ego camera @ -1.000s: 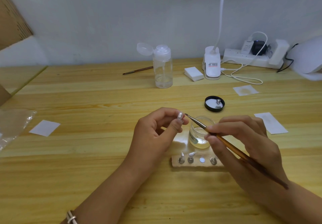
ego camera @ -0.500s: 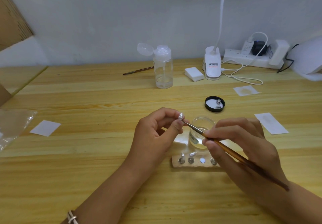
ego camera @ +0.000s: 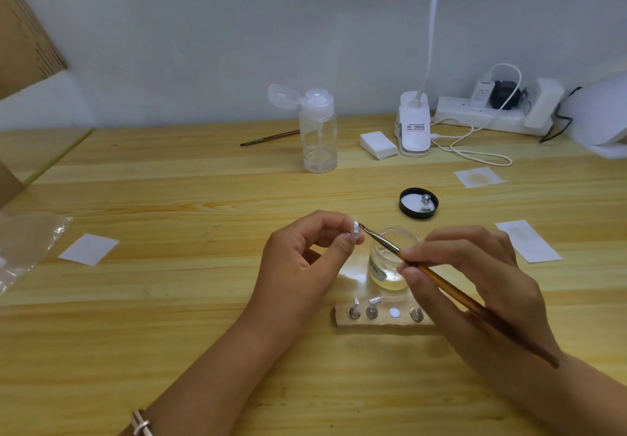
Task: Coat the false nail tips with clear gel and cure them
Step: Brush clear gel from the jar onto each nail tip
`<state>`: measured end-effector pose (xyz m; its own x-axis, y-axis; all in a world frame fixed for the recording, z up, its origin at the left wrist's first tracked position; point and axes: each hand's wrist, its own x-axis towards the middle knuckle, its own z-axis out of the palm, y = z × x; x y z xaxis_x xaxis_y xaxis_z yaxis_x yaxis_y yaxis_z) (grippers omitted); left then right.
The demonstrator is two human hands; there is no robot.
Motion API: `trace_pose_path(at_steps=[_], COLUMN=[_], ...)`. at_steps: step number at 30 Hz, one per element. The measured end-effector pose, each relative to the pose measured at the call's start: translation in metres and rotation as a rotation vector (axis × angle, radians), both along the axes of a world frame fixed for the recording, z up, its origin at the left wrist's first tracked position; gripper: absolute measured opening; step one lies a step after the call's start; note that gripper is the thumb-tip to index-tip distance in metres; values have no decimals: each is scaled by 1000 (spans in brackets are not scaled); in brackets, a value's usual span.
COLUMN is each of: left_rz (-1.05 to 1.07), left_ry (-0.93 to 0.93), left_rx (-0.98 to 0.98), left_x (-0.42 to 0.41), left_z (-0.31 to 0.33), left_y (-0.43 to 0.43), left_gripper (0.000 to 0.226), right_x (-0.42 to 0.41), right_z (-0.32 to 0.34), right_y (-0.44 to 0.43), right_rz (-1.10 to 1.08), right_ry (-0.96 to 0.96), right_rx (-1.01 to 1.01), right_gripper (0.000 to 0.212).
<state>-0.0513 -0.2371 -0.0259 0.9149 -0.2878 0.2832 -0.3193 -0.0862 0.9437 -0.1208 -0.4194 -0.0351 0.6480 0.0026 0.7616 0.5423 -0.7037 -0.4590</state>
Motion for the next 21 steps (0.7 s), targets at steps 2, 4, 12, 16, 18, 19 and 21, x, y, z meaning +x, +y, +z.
trace_pose_path(at_steps=[2,4,12,16,18,19,21], left_rz=[12,24,33,24,30,36,44], left_ry=[-1,0,-8,-9,-12,-11,-11], left_rx=[-5,0,0,-7,-9,-11,-7], left_x=[0,0,0,1,2,3,3], left_z=[0,0,-1,-2,-3,-3,-4], left_y=[0,0,1,1,0,0,0], left_gripper=[20,21,20,18,18,19,21], right_x=[0,0,-2,0,1,1,0], right_z=[0,0,2,3,3,3,2], right_y=[1,1,0,0,1,1,1], right_rz=[7,19,-13,-24,-12,-5,5], right_ry=[4,3,-22,-2,-4,-10,-19], right_rx=[-10,-16,-2,-9,-18,-23,-27], right_gripper=[12,13,11,13,14,14,14])
